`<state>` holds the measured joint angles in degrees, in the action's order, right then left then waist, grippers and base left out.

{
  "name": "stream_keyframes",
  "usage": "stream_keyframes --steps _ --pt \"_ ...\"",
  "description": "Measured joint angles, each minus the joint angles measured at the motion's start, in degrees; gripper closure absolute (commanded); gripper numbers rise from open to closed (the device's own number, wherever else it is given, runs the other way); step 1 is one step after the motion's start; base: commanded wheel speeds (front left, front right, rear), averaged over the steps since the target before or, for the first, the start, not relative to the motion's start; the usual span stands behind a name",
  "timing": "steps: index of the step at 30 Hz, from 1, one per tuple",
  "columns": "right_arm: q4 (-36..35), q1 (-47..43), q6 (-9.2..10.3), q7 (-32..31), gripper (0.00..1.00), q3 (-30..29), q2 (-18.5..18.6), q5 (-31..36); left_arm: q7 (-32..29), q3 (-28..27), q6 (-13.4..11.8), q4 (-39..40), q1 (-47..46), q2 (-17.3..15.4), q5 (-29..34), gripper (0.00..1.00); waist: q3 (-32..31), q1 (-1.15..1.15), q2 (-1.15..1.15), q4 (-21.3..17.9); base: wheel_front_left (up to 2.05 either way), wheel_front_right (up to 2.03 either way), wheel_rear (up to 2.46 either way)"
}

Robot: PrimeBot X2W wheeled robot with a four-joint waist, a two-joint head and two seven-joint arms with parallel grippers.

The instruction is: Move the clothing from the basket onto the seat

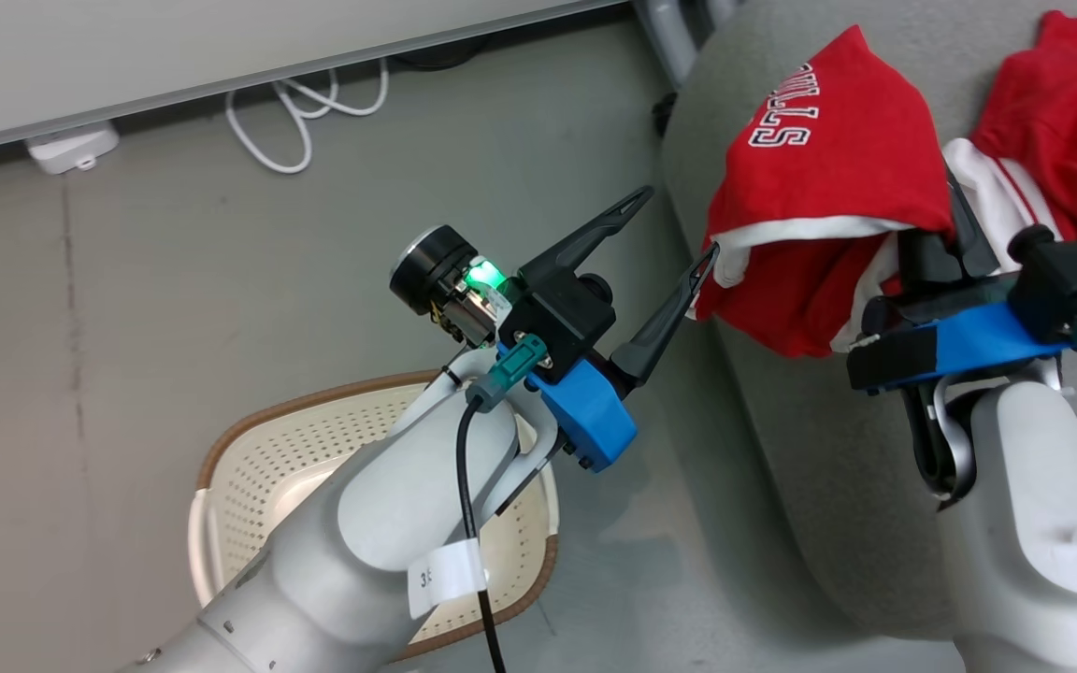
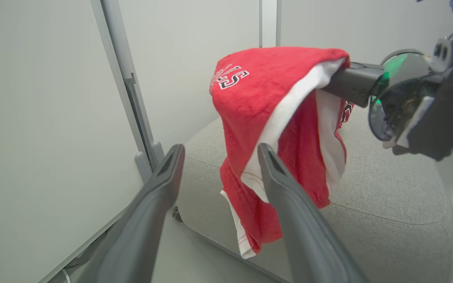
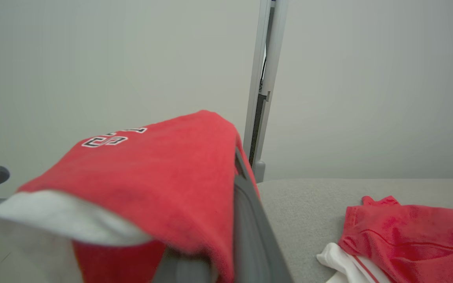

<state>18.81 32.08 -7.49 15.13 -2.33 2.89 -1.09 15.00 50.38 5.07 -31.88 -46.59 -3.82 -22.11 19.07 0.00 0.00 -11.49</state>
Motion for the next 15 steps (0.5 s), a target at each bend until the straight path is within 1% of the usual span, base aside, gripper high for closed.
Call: stream_keyframes --steps 8,15 --pt "-4.02 -4.71 0.00 0.00 1.00 -2.86 0.00 0.10 0.00 0.33 0.37 0.22 1.38 -0.18 1.04 0.00 0.23 0.00 0.00 -4.89 0.00 0.00 0.00" --pt "-7.12 -10.09 0.00 0.00 1.00 -6.39 0.00 0.21 0.00 0.53 0.62 0.34 3.05 -0.10 1.54 0.00 -0.20 0.00 0.00 -6.85 0.00 0.00 0.00"
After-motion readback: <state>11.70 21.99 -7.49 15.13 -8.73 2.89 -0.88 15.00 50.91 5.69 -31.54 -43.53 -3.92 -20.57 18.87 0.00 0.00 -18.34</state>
